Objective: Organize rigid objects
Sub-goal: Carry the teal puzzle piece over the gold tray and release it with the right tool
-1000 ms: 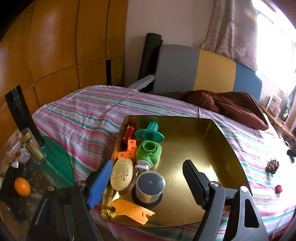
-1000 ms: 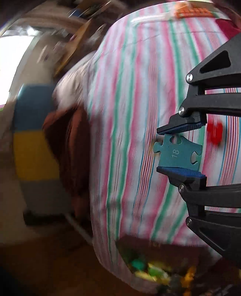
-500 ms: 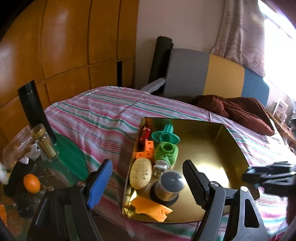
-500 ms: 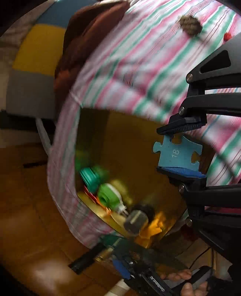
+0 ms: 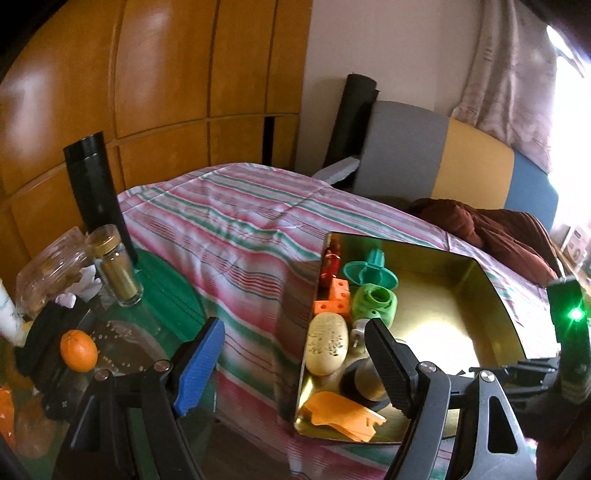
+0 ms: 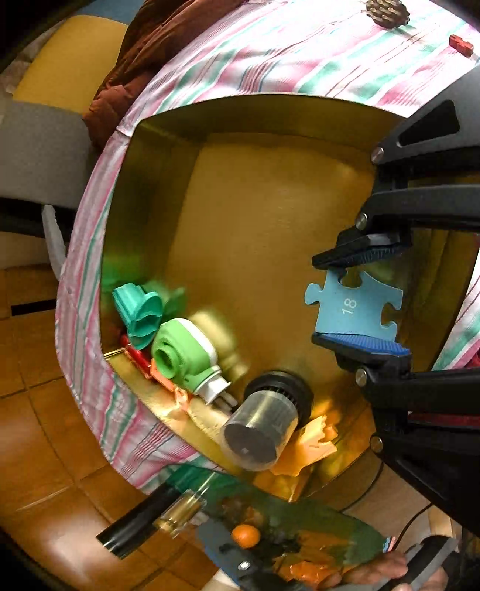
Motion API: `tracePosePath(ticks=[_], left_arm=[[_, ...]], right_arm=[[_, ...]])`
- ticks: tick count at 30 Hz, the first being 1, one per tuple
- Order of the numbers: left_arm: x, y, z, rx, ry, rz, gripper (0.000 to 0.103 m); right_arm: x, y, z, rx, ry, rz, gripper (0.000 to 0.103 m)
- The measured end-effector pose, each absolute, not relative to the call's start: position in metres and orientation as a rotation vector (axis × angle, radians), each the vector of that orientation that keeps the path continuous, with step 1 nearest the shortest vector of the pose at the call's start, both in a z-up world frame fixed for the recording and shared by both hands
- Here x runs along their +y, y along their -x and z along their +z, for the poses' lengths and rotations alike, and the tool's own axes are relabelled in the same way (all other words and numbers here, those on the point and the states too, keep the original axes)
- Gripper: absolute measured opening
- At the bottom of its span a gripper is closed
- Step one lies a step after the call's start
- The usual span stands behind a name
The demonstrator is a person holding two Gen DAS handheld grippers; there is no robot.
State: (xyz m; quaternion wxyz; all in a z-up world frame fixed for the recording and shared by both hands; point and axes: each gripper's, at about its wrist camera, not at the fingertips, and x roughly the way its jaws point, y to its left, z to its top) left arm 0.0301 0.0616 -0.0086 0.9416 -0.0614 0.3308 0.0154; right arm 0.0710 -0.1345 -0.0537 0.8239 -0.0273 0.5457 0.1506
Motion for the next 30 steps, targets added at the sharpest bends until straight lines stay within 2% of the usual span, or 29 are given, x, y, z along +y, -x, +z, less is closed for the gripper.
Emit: tracePosePath(ticks=[14,19,23,30], left_arm=[[0.066,-0.032,-0.012,0.685,0.132,0.033,0.079],[0.064,-0.033,-0.015,0.696,0.119,0.034,0.081],[0.062,-0.032,-0.016,0.698,0.114,0.029,0.081],[0.059,-0.031,-0.016,0.698,0.106,0.021,0.081]], right_arm=[[-0.105,-0.071,-0.062,1.137,0.049,0.360,0.033],[-0.097,-0.071,-0.074,1.192,0.014,0.406,0.034],[-0.103,-0.073,-0.076,1.200,-0.068,0.414,0.038],[-0.101,-0.069,-0.075,1.191,-0.074,0.420,0.038]])
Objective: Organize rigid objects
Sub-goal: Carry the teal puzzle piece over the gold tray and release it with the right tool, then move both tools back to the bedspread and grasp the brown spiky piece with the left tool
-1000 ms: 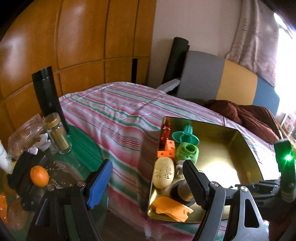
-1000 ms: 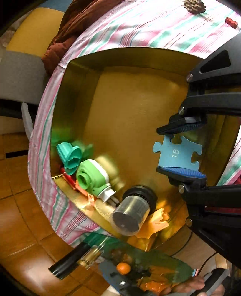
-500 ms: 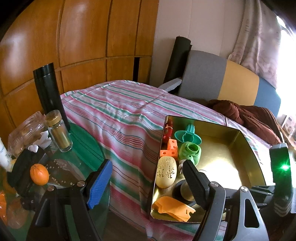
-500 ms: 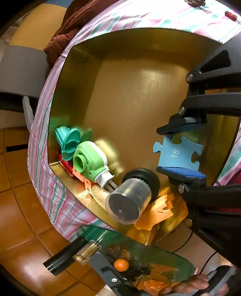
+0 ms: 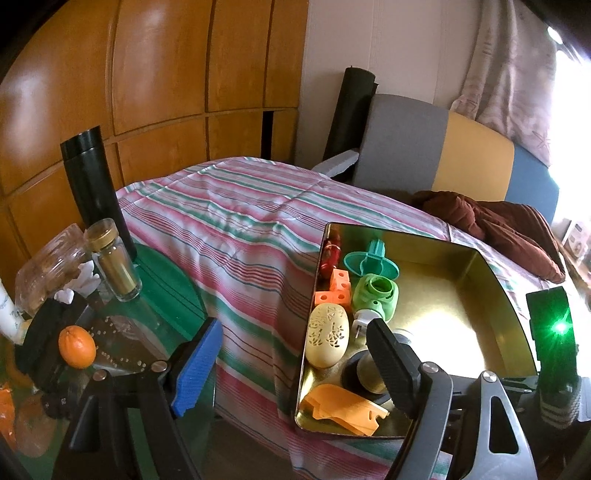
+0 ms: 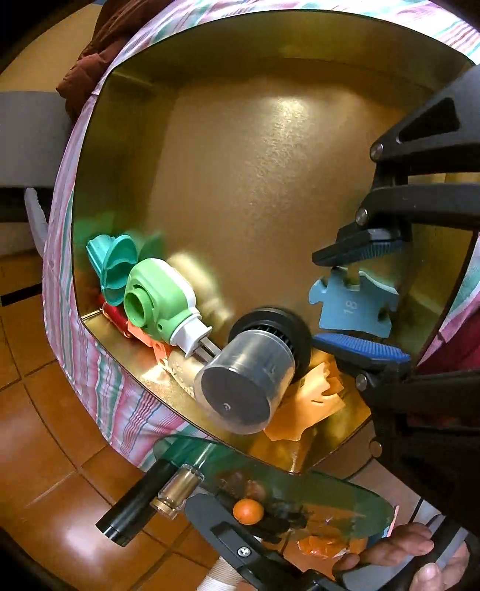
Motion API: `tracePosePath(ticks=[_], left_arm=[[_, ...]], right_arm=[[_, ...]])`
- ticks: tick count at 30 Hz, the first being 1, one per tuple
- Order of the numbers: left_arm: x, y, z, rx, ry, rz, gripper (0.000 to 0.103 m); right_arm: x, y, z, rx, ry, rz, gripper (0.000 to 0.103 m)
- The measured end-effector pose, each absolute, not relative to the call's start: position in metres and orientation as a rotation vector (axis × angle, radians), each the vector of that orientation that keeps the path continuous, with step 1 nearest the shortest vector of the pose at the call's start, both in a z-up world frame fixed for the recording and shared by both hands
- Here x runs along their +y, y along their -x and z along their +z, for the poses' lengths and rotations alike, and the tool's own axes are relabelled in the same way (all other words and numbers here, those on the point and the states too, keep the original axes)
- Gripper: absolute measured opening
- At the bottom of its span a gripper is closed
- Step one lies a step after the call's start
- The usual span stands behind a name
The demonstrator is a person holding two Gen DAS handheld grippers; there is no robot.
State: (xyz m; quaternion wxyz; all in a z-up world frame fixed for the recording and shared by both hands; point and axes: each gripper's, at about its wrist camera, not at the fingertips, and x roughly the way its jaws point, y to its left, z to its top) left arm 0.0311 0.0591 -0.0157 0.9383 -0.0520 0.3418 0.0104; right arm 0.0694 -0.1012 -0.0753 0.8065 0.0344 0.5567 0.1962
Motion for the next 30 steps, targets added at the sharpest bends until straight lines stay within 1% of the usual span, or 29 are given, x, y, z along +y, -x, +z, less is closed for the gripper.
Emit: tracePosePath(ticks=[9,19,30], left_arm=[[0.055,-0.026,-0.015,0.698,0.093,0.010,0.081],[0.047,-0.018,-0.003,0.673,0.070,-0.003,0.081],[0.026,-0.014,0.016,0.636,0.028,-0.052,0.081]], right_arm=[[-0.113,-0.063,-0.063,1.152,-0.087,0.396,0.038],[-0.129,-0.050,-0.032,1.044,-0.067,0.349,0.038],[-0.205,-0.033,0.000,0.918,-0.161,0.200,0.039]])
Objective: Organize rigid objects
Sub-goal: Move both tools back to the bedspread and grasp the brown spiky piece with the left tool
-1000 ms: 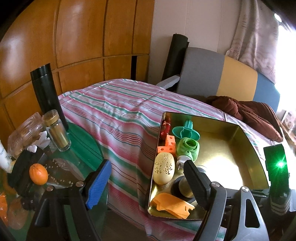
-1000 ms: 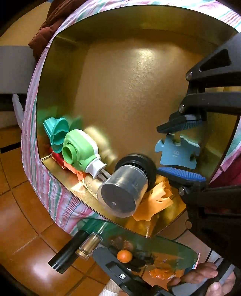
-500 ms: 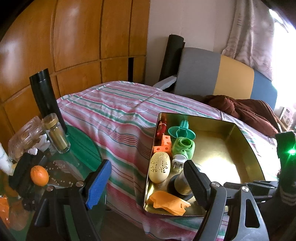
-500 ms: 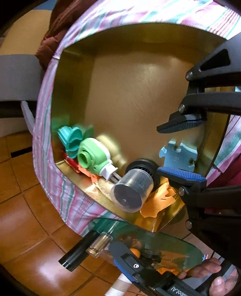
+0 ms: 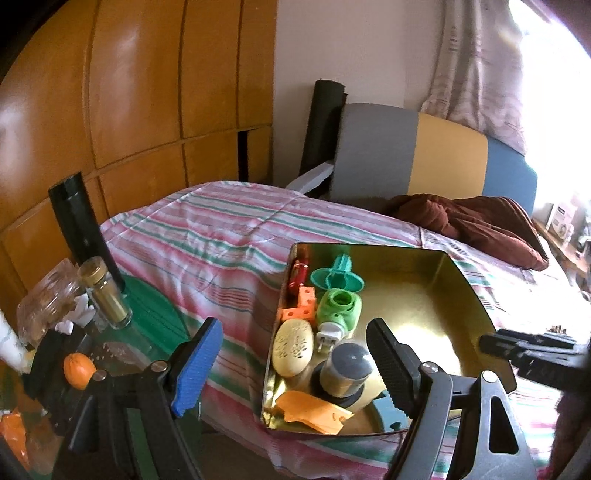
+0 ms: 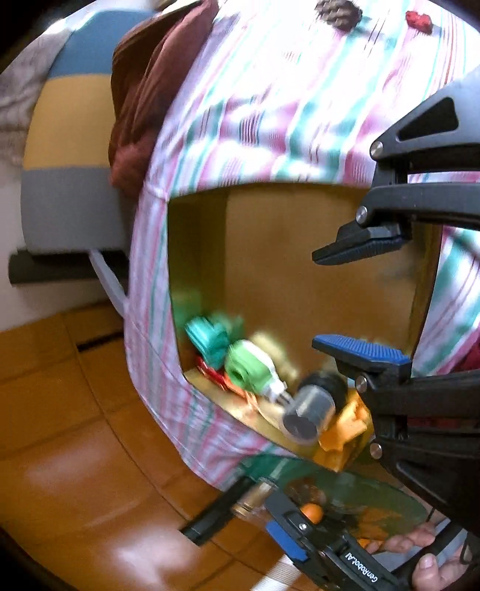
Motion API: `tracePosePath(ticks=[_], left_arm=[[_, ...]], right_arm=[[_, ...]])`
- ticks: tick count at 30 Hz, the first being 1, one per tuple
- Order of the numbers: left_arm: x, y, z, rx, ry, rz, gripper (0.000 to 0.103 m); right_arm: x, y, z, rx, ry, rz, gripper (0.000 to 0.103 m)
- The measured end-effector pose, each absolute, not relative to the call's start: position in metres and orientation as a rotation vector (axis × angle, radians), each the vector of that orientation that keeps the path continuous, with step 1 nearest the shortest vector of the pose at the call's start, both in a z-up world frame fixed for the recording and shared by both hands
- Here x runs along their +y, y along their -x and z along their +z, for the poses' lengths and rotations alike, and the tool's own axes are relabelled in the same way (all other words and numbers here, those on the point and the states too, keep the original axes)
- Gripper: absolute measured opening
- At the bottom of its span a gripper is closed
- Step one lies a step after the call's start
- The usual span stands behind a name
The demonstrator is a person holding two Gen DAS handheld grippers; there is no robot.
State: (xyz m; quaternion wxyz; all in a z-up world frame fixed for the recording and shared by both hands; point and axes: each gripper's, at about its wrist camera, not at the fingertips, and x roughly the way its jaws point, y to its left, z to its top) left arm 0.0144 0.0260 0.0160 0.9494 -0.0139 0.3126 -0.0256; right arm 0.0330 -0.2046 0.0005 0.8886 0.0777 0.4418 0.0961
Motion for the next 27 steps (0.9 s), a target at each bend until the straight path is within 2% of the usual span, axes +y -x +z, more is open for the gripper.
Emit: tracePosePath(ticks=[21,27], left_arm=[[-0.069,-0.012,0.037,0.610,-0.123,-0.251,0.081],[-0.099,-0.012,0.036,0.615,-0.178,-0.306,0.081]], right_arm=[[-0.447,0.019,0.000,0.879,-0.354,-0.292,0.040],[-0.513,0.033,-0.017,0.874,-0.399,-0.445,0.040]])
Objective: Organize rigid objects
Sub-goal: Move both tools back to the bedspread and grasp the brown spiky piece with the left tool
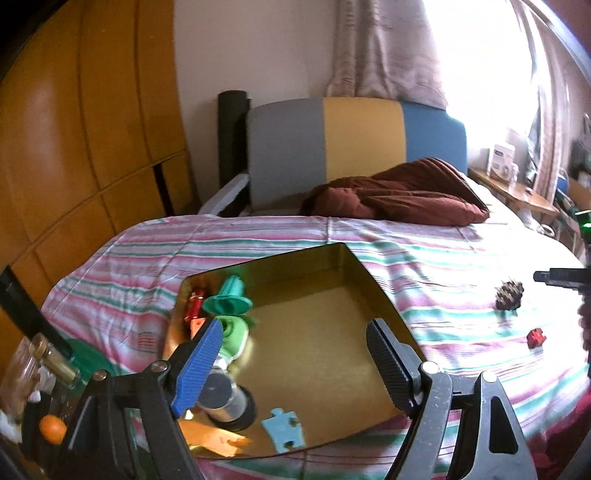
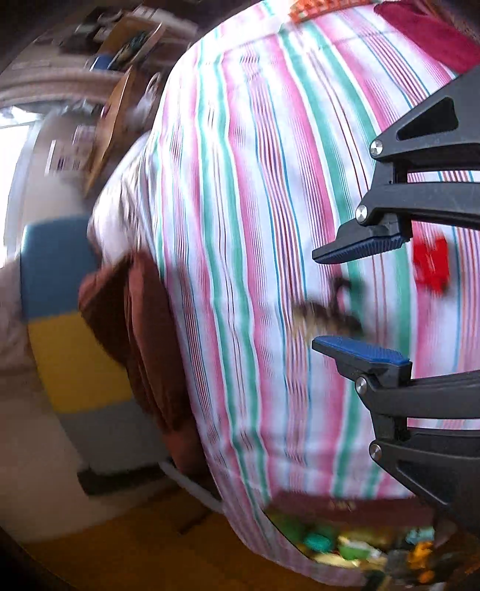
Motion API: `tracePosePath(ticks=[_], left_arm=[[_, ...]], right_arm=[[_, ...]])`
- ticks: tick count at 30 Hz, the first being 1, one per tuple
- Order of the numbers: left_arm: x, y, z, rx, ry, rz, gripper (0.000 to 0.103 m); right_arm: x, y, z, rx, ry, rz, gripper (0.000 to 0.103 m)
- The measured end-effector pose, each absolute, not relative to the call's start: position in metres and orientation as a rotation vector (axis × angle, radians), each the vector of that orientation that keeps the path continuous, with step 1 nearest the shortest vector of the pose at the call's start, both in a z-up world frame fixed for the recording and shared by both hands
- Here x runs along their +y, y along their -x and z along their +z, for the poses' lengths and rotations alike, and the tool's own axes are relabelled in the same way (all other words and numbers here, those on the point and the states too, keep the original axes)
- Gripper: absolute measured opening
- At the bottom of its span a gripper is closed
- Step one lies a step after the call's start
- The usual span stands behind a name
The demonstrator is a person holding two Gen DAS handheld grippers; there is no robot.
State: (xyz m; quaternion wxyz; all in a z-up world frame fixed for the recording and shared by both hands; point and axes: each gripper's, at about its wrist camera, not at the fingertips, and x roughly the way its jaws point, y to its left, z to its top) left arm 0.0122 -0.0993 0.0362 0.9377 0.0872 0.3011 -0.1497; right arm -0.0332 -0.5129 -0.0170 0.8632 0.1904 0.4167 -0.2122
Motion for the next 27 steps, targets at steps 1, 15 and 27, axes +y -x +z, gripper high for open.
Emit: tracePosePath(ticks=[1,15,27], left_arm=[[-0.105,-0.012,0.036,0.616,-0.188,-0.316,0.081],[-0.193,-0.013,0.021,0.660,-0.308,-0.456,0.081],[-0.257,-0.016,-0.007,0.754,-0.366,-0.571,0.081]], right_arm=[[-0.524,0.038,-0.021,0.871,-0.412,-0.468,0.040],[-0.590,0.061,-0.051,0.868,-0.821,-0.512,0.040],[-0.602,0.068,-0.054,0.828,-0.928,-0.483,0.040]])
